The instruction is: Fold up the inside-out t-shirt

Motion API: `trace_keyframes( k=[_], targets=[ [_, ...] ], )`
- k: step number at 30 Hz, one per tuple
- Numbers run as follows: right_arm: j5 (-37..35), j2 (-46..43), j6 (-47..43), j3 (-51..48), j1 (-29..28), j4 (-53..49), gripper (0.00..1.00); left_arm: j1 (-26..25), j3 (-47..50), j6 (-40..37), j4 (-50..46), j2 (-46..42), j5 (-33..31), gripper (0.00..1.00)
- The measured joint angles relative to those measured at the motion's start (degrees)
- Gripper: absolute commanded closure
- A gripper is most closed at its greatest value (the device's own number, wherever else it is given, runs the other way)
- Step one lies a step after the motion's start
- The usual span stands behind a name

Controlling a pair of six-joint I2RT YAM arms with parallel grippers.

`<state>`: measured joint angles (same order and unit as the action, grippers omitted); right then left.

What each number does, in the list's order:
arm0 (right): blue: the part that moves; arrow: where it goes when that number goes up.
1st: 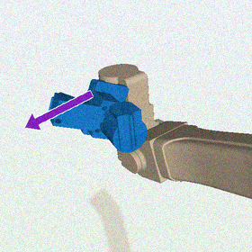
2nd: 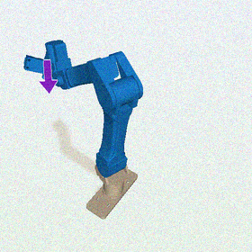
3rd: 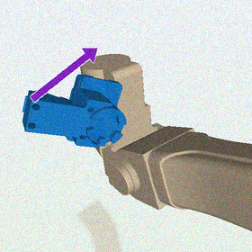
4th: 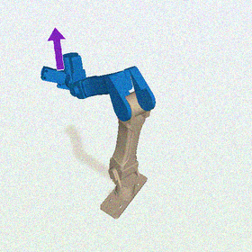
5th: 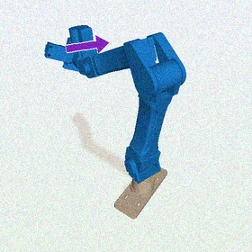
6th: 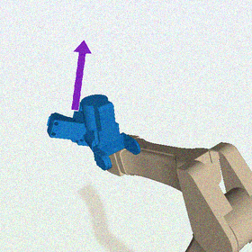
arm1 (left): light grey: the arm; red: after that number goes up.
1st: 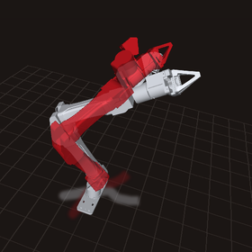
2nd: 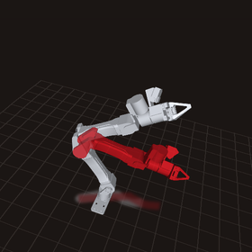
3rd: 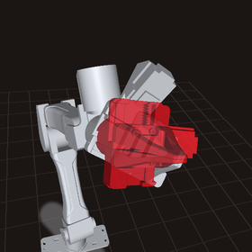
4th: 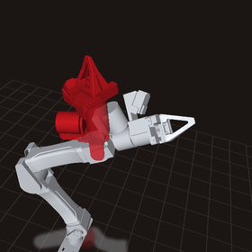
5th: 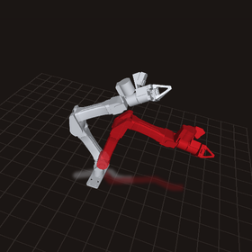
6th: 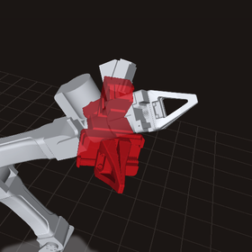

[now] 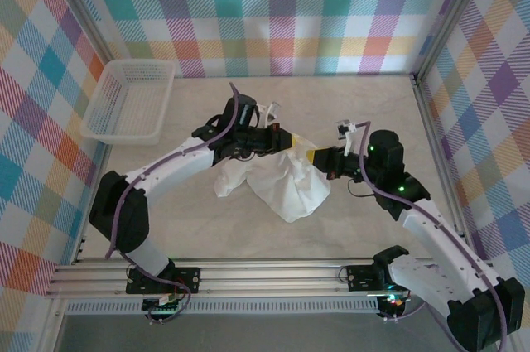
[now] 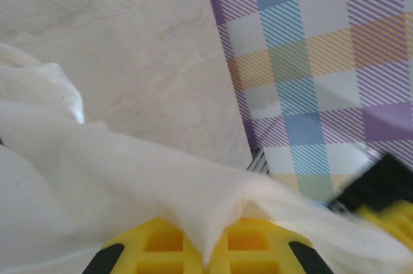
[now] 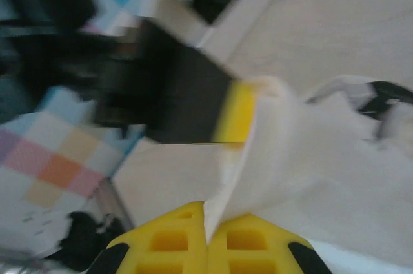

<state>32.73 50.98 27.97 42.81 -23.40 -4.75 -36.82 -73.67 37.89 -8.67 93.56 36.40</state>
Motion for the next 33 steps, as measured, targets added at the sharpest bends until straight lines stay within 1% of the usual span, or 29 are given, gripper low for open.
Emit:
trace_keyframes(
  k=[2, 4, 6, 10, 12, 15, 18, 19, 20, 21, 22, 23, 24, 25, 27, 29, 31, 33],
  targets=[
    [2.4, 0.4, 1.4, 0.9, 0.0, -0.1, 1.0, 0.2, -0.1, -2.5, -0.5, 0.7, 0.1, 0.69],
    [3.2, 1.6, 2.2, 1.9, 0.0, -0.7, 1.0, 0.4, -0.9, -6.7, -3.6, 0.7, 0.1, 0.65],
    [3.5, 3.5, 2.8, 3.0, 0.0, -1.2, 1.0, 0.4, -3.0, -12.8, -9.0, 0.6, -0.3, 0.61],
    [4.8, 7.3, 3.0, 4.5, 0.1, -3.0, 1.0, 0.4, -4.2, -24.1, -17.9, -2.0, -2.3, 0.4],
    [5.8, 9.2, 3.0, 5.8, 0.1, -4.1, 1.0, 0.0, -4.3, -28.6, -22.0, -3.9, -4.8, 0.31],
    [6.9, 10.4, 3.0, 6.9, 0.1, -4.4, 1.0, -1.6, -5.9, -33.1, -26.4, -4.6, -10.6, 0.26],
    [7.4, 10.4, 3.2, 7.1, 0.1, -4.4, 1.0, -4.4, -8.7, -34.6, -28.3, -2.0, -16.7, 0.26],
    [7.5, 10.4, 3.2, 7.1, 0.1, -4.4, 1.0, -5.2, -9.3, -34.5, -28.3, -0.9, -18.5, 0.28],
    [7.5, 10.4, 3.3, 7.2, 0.1, -4.4, 1.0, -5.8, -9.8, -33.9, -28.1, 0.5, -20.8, 0.33],
    [7.4, 10.4, 3.3, 7.3, 0.1, -4.7, 1.0, -6.3, -9.8, -32.9, -27.8, 1.6, -22.8, 0.42],
    [7.0, 10.4, 3.1, 7.6, 0.1, -5.6, 1.0, -6.6, -9.8, -32.0, -27.6, 2.7, -24.6, 0.56],
    [6.2, 10.4, 2.9, 8.1, 0.1, -6.9, 1.0, -6.5, -9.8, -30.8, -27.6, 3.4, -25.8, 0.74],
    [4.7, 10.4, 2.6, 8.9, 0.1, -8.7, 1.0, -5.9, -9.8, -29.8, -27.4, 3.8, -26.9, 0.95],
    [3.0, 10.3, 2.2, 9.8, 0.2, -10.6, 1.0, -5.0, -9.8, -28.8, -27.3, 3.8, -27.1, 1.0],
    [-2.0, 9.4, 0.9, 11.5, 0.5, -14.7, 1.0, -2.3, -9.9, -27.4, -27.2, 3.2, -26.8, 1.0],
    [-8.8, 8.6, -0.7, 13.4, 0.8, -19.7, 1.0, 1.2, -10.7, -26.1, -28.0, 2.0, -25.5, 1.0],
    [-16.9, 8.9, -3.0, 16.3, 0.8, -25.8, 1.0, 4.5, -13.3, -25.5, -29.3, 0.4, -22.8, 1.0],
    [-22.4, 10.2, -5.5, 19.1, 0.7, -30.1, 1.0, 5.9, -17.0, -25.7, -30.7, -1.2, -19.4, 1.0]
  ],
)
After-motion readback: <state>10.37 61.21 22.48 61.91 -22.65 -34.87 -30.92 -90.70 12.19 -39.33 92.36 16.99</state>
